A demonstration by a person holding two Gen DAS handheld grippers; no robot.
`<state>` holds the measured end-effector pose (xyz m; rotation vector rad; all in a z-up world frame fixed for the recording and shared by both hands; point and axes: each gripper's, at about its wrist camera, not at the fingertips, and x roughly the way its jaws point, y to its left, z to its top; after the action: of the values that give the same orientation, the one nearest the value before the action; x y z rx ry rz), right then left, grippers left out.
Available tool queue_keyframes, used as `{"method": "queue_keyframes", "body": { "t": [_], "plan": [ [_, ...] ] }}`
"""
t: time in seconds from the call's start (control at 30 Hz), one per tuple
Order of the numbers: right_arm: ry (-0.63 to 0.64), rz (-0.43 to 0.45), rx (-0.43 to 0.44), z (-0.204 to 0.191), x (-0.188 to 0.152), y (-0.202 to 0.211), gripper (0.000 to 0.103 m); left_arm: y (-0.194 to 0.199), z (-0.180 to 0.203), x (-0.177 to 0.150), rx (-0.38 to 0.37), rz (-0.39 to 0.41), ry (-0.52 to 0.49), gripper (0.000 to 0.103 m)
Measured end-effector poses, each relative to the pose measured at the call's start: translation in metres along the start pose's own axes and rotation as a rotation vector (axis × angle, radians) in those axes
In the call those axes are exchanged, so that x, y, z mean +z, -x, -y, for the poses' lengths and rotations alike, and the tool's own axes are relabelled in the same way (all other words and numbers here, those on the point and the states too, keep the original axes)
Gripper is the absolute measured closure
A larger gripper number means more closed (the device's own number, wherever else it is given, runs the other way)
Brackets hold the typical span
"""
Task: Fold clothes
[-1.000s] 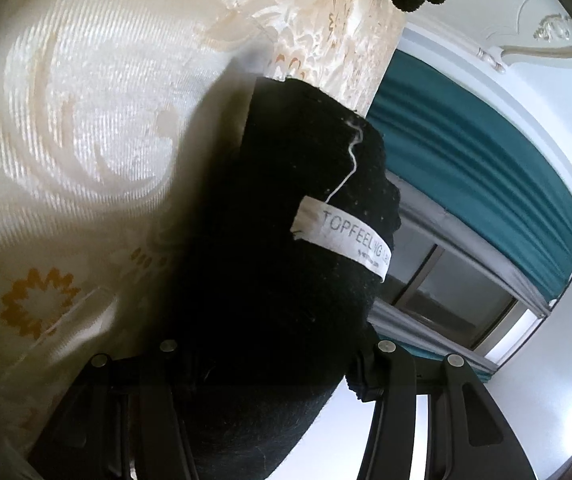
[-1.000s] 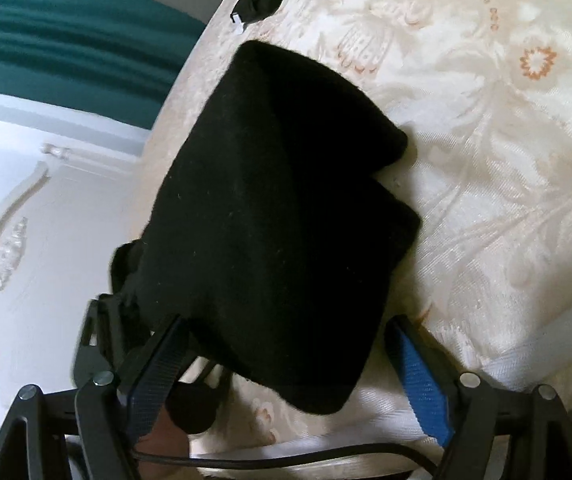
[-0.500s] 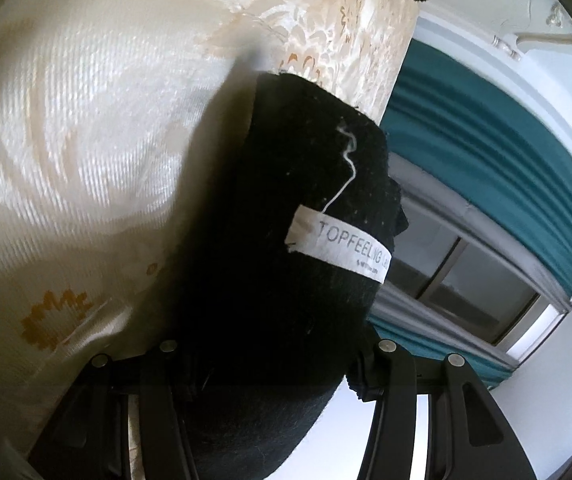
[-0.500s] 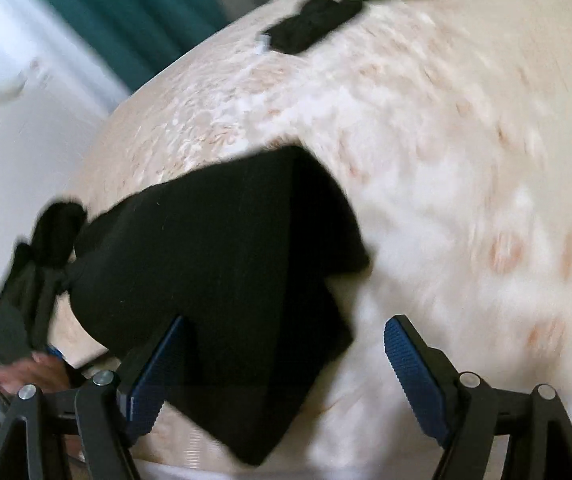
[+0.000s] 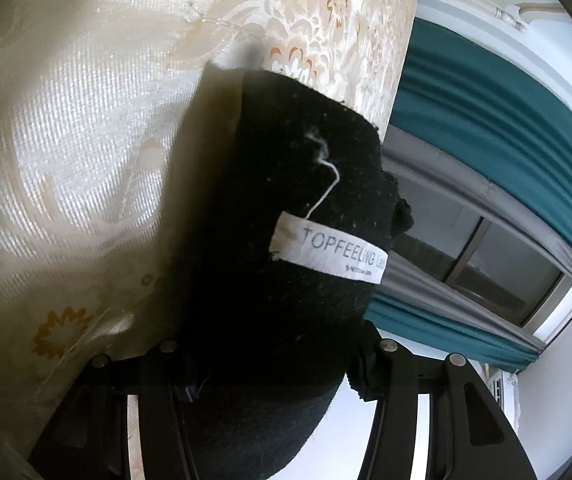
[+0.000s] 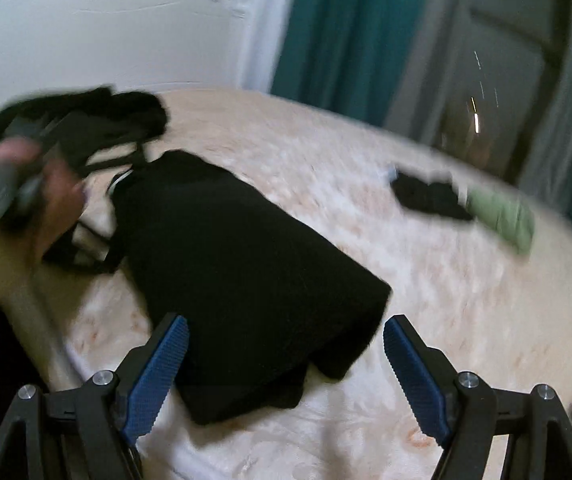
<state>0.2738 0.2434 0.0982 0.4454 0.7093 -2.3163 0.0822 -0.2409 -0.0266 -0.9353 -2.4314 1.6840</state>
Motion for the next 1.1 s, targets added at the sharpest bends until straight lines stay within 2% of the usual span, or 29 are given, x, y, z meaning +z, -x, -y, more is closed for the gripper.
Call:
{"method": "queue_keyframes", "body": {
  "t": [0.07, 0.17, 0.27, 0.33, 0.43, 0.5, 0.53, 0.63, 0.73, 0.8, 1.0, 1.1],
  "plan": [
    [0.124, -0.004, -0.012, -0.019, -0.002, -0.005, 0.020, 0.016, -0.038, -0.002, -0.001, -0.004, 0.001, 0.049],
    [0.237, -0.027, -0.005, -0.036, -0.009, -0.014, 0.023, 0.029, -0.076, -0.030, 0.000, -0.009, 0.000, 0.049],
    [0.312, -0.039, -0.009, -0.047, -0.012, -0.021, 0.026, 0.024, -0.075, -0.031, -0.001, -0.016, 0.004, 0.049],
    [0.383, -0.043, -0.011, -0.056, -0.014, -0.025, 0.026, 0.030, -0.092, -0.034, -0.001, -0.018, 0.005, 0.049],
    [0.487, -0.059, -0.038, -0.065, -0.017, -0.037, 0.032, 0.031, -0.094, -0.041, -0.008, -0.021, 0.018, 0.049],
    [0.540, -0.079, -0.065, -0.067, -0.018, -0.047, 0.042, 0.030, -0.091, -0.043, -0.010, -0.027, 0.026, 0.049],
    [0.554, -0.088, -0.063, -0.065, -0.018, -0.050, 0.043, 0.031, -0.090, -0.045, -0.010, -0.028, 0.026, 0.049],
    [0.586, -0.116, -0.043, -0.061, -0.015, -0.056, 0.042, 0.026, -0.079, -0.045, -0.006, -0.029, 0.023, 0.049],
    [0.618, -0.131, -0.026, -0.056, -0.012, -0.061, 0.036, 0.021, -0.074, -0.042, -0.004, -0.033, 0.024, 0.049],
    [0.639, -0.136, -0.016, -0.052, -0.010, -0.063, 0.027, 0.017, -0.071, -0.040, -0.001, -0.041, 0.025, 0.048],
    [0.652, -0.142, 0.008, -0.037, -0.009, -0.065, 0.026, 0.009, -0.063, -0.027, 0.036, -0.097, 0.021, 0.047],
    [0.676, -0.130, 0.019, -0.038, -0.014, -0.063, 0.026, 0.006, -0.053, -0.026, 0.081, -0.105, -0.018, 0.046]
  ]
}}
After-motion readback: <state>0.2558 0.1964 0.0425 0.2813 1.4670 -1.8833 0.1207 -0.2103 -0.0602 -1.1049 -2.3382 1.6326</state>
